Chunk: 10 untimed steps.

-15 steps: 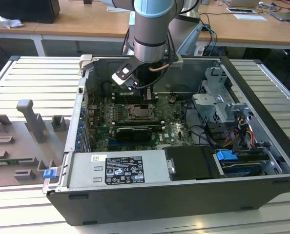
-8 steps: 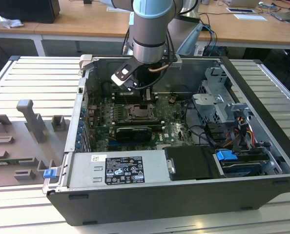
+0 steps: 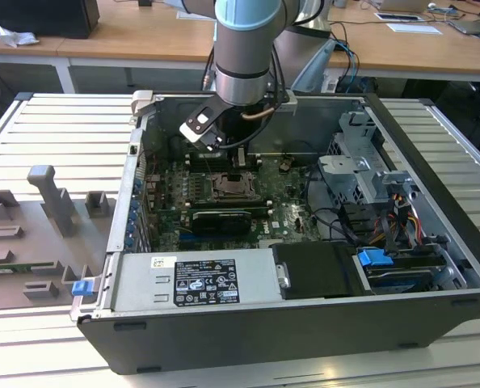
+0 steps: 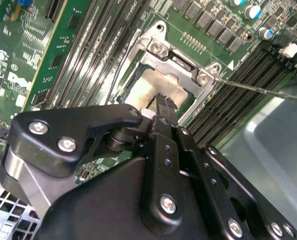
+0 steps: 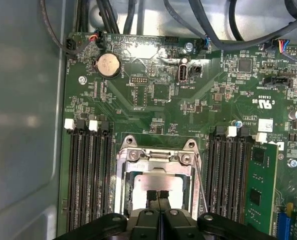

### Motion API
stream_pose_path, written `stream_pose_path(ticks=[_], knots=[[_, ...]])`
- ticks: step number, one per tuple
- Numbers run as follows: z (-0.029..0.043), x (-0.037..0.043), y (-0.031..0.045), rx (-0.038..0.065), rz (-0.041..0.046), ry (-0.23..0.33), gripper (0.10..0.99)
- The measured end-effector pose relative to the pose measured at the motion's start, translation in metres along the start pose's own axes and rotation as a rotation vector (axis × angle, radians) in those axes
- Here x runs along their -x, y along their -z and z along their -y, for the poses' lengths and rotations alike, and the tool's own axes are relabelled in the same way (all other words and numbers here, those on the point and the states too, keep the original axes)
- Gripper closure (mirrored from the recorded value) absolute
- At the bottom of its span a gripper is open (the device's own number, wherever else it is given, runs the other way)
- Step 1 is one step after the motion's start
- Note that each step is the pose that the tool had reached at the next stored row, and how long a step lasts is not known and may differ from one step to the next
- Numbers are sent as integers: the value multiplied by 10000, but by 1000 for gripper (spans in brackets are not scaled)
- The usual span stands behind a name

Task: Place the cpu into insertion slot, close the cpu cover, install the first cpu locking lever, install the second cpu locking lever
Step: 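Install the first cpu locking lever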

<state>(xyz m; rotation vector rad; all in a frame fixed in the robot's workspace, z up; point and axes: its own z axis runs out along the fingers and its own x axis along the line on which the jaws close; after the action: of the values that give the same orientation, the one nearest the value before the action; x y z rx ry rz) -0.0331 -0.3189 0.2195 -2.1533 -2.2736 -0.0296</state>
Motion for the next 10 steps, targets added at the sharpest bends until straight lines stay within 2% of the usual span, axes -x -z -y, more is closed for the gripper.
stream_pose_path(ticks=[3,5,7,10], knots=[[1,-1,26,0,1,0,980],[0,-3,120,-1,1,0,980],[0,-5,246,-1,1,0,980],[-2,-8,356,0,1,0,980]])
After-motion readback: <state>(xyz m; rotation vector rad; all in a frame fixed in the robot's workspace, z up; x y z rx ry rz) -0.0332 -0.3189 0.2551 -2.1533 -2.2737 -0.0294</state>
